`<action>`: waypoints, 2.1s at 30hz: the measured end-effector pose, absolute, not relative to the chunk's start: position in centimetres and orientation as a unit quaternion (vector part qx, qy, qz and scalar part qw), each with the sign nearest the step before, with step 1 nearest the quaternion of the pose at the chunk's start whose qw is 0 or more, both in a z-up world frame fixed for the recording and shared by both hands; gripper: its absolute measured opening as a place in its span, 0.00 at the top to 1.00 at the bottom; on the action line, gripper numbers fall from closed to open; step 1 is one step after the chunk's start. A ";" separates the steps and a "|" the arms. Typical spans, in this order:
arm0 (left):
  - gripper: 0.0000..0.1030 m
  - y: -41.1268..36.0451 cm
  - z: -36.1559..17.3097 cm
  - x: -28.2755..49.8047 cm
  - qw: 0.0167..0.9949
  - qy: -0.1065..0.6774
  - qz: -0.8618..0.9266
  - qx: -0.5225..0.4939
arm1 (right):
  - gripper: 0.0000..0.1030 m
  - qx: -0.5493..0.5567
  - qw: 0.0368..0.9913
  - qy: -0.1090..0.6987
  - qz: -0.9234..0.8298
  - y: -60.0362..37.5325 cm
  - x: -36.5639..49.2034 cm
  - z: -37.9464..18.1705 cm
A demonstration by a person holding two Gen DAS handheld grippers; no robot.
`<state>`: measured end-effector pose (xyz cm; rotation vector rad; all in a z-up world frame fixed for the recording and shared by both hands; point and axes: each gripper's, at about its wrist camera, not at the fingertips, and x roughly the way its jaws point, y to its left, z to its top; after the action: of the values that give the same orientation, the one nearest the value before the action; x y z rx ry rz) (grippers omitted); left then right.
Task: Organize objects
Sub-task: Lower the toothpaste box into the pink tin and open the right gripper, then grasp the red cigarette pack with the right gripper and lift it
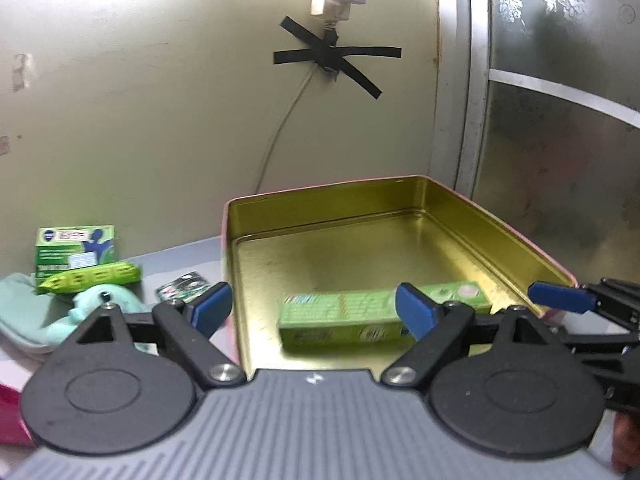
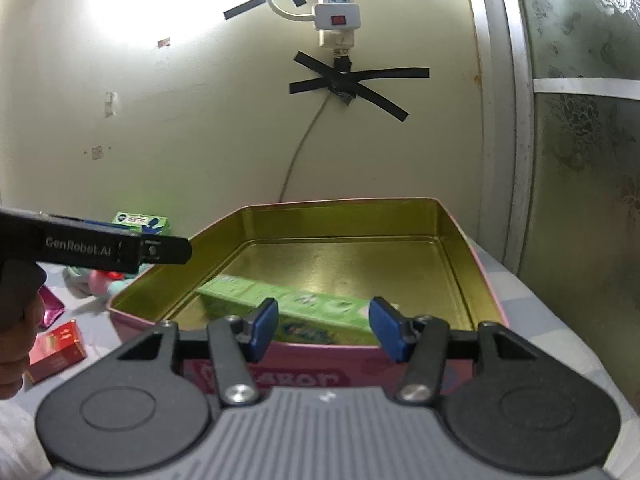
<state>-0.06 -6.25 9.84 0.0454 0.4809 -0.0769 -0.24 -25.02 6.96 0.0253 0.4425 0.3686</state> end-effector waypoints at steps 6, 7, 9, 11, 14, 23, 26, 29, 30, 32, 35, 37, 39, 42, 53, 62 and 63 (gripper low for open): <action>0.08 -2.4 9.7 -4.3 0.975 0.221 0.003 0.017 | 0.48 0.026 0.951 0.212 0.221 -22.8 -2.5 6.9; 0.08 -1.4 9.6 -5.1 0.975 0.220 0.014 0.016 | 0.48 0.026 0.949 0.214 0.229 -22.2 -3.0 6.9; 0.08 0.5 9.1 -6.7 0.974 0.223 0.033 0.009 | 0.47 0.022 0.944 0.220 0.244 -20.8 -3.7 6.7; 0.08 2.6 8.6 -8.1 0.971 0.231 0.055 -0.007 | 0.45 0.020 0.937 0.231 0.263 -19.3 -4.5 6.3; 0.08 5.9 7.7 -9.8 0.965 0.242 0.089 -0.039 | 0.45 0.016 0.920 0.257 0.294 -16.8 -5.6 5.4; 0.08 12.2 5.6 -13.5 0.949 0.261 0.139 -0.109 | 0.44 -0.034 0.880 0.303 0.363 -8.8 -8.5 3.2; 0.08 13.2 5.3 -13.8 0.947 0.265 0.125 -0.129 | 0.39 -0.054 0.875 0.299 0.377 -6.7 -8.8 3.5; 0.08 13.6 4.8 -13.9 0.944 0.273 0.115 -0.145 | 0.39 -0.060 0.878 0.286 0.378 -5.0 -7.3 4.3; 0.08 13.9 4.6 -14.2 0.942 0.276 0.114 -0.155 | 0.39 -0.050 0.879 0.288 0.376 -4.7 -6.4 4.6; 0.09 14.3 4.0 -14.4 0.935 0.285 0.104 -0.183 | 0.39 -0.025 0.877 0.302 0.373 -3.7 -4.1 4.9; 0.10 14.4 3.4 -14.1 0.924 0.298 0.082 -0.223 | 0.47 0.007 0.863 0.340 0.373 -2.1 -0.7 4.5; 0.12 14.5 3.0 -13.6 0.914 0.307 0.068 -0.255 | 0.54 0.027 0.849 0.370 0.377 -1.8 0.7 3.5; 0.16 14.5 2.6 -13.0 0.908 0.312 0.065 -0.271 | 0.55 0.068 0.833 0.390 0.387 -2.3 1.2 2.4; 0.24 13.8 2.7 -12.8 0.915 0.310 0.069 -0.250 | 0.63 0.105 0.803 0.410 0.421 -3.7 -0.5 1.9; 0.27 14.3 3.2 -13.9 0.918 0.306 0.067 -0.243 | 0.47 -0.103 0.848 0.300 0.425 -2.6 -9.8 2.7; 0.55 12.0 3.7 -12.4 0.916 0.327 0.060 -0.226 | 0.50 -0.103 0.856 0.290 0.415 -1.6 -9.2 2.6; 0.55 11.3 4.4 -12.3 0.921 0.319 0.055 -0.216 | 0.50 -0.100 0.864 0.276 0.408 -2.3 -9.4 3.0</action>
<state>-12.32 11.28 4.36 -0.4439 0.6557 0.1130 -9.38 -2.30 3.02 -0.2104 0.5777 0.8559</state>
